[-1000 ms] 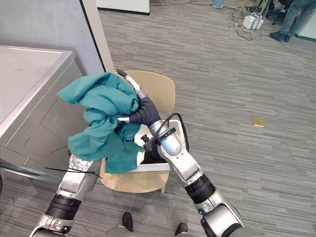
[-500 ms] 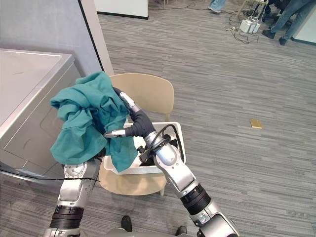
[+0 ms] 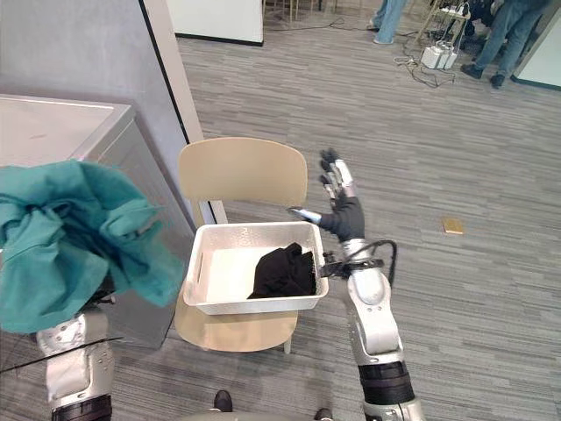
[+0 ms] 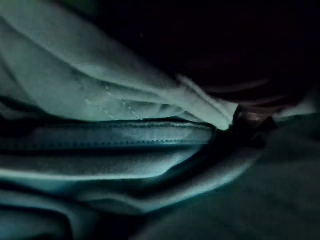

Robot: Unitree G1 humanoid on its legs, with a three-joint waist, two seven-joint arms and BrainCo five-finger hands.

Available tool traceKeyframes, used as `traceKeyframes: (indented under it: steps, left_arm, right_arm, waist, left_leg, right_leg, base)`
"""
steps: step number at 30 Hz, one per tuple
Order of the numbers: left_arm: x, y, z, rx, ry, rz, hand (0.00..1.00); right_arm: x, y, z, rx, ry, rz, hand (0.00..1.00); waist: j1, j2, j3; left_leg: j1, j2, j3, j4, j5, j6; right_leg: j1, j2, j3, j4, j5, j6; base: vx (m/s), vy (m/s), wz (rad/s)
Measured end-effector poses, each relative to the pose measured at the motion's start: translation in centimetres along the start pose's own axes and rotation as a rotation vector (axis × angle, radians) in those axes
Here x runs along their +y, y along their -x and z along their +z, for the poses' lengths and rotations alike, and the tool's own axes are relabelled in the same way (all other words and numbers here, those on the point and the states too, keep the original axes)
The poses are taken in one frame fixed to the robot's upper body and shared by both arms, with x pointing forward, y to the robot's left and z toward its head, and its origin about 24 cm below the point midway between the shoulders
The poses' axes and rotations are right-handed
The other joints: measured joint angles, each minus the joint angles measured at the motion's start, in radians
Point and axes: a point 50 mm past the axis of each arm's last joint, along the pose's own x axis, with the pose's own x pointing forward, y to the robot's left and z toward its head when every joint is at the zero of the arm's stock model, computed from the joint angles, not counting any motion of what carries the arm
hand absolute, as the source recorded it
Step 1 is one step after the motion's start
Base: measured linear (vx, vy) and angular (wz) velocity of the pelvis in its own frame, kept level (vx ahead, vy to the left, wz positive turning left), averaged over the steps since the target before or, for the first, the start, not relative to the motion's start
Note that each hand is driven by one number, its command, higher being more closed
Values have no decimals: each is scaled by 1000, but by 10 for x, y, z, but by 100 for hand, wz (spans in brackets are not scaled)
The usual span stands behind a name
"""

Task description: Pick up the laundry basket with both hands and put the clothes into the washing machine.

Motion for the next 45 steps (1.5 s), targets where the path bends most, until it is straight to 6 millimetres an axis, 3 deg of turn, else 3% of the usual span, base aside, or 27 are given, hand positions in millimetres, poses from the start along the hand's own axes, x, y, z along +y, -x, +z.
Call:
traceKeyframes:
  steps: [5,8,13,16,17,23,29,32,36,37,38,40,41,42,44,45]
  left_arm:
    - [21,8,12,-42,-95,86,100]
    - [33,32,7,30,-114,149,100]
    - [38,53,-2,125,-134,140,100]
    - [36,53,-3,130,-125,136,100]
    - [35,54,-4,131,-123,136,100]
    - [35,54,-3,130,-124,137,100]
    - [35,48,-1,106,-120,148,100]
    - [37,43,1,81,-117,189,100]
    - [28,31,2,41,-74,213,100]
    - [23,27,1,33,-63,201,100]
    - [17,22,2,21,-57,166,100]
    - [9,20,2,19,-43,128,100]
    - [7,23,-1,35,-39,118,100]
    - [7,27,-3,56,-50,113,100]
    - [2,32,-7,83,-34,106,100]
    - [-3,33,-8,94,-22,89,100]
  right_arm:
    - [-34,18,-6,50,81,-165,0]
    - [-53,40,-15,122,169,-265,0]
    - [-62,71,-29,232,182,-373,0]
    - [-58,73,-31,237,147,-377,0]
    - [-47,71,-34,238,99,-360,0]
    - [-46,70,-34,235,97,-357,0]
    - [-37,46,-28,162,79,-335,0]
    - [-37,29,-32,155,88,-318,0]
    - [-42,27,-38,185,149,-314,0]
    - [-39,27,-38,187,149,-310,0]
    - [-36,27,-39,186,140,-305,0]
    - [-32,26,-39,184,137,-288,0]
    - [-30,26,-38,181,135,-279,0]
    - [-28,25,-36,169,132,-271,0]
    - [-32,25,-29,133,137,-278,0]
    - [-38,26,-28,130,152,-296,0]
  waist:
    - [1,21,-16]
    - [2,47,-31]
    - [3,65,-41]
    - [3,65,-42]
    - [5,53,-43]
    - [5,52,-42]
    - [6,38,-16]
    - [14,41,26]
    - [26,58,53]
    - [33,50,67]
    - [27,32,80]
    - [31,-14,83]
    - [35,-16,88]
    - [47,-19,86]
    - [54,13,96]
    - [46,34,106]
  left_leg:
    - [8,-2,-6,0,0,0]
    - [8,-2,-17,0,0,0]
    - [12,-1,-39,2,0,0]
    - [15,-1,-42,3,-1,0]
    - [2,-1,-48,25,-13,1]
    - [-7,1,-43,26,-14,0]
    - [-66,19,-26,73,-30,-6]
    - [-128,38,-22,237,-117,-4]
    - [-207,33,-88,409,-188,13]
    - [-215,24,-110,439,-188,16]
    - [-232,6,-157,460,-190,20]
    - [-252,-39,-214,493,-190,20]
    - [-269,-57,-237,510,-190,20]
    - [-289,-71,-273,505,-170,11]
    - [-323,-76,-335,454,-97,-6]
    - [-333,-76,-340,369,3,-7]
  right_leg:
    - [14,0,-5,-6,1,2]
    - [25,0,-16,-11,1,2]
    - [44,2,-40,-11,-4,5]
    - [43,-2,-42,5,-14,8]
    - [24,-17,-50,61,-47,12]
    - [10,-17,-46,66,-49,10]
    - [-59,-32,-35,120,-63,1]
    - [-102,-63,-34,237,-100,1]
    - [-131,-75,46,391,-154,13]
    - [-131,-61,156,448,-195,47]
    - [-128,-34,286,535,-277,61]
    - [-104,-20,408,561,-364,36]
    - [-84,-11,447,552,-405,4]
    - [-75,-6,443,539,-443,-11]
    - [-81,17,369,530,-451,-19]
    - [-84,23,302,528,-438,-41]
  base:
    - [-14,3,3]
    - [-3,-2,9]
    - [-8,-12,13]
    - [-18,2,3]
    - [0,0,0]
    - [0,0,-2]
    - [-10,6,-7]
    - [-20,35,-10]
    - [-21,48,46]
    - [29,-13,110]
    - [27,-97,125]
    - [-20,-239,117]
    - [-89,-271,118]
    - [-216,-287,120]
    - [-280,-271,126]
    - [-242,-162,182]
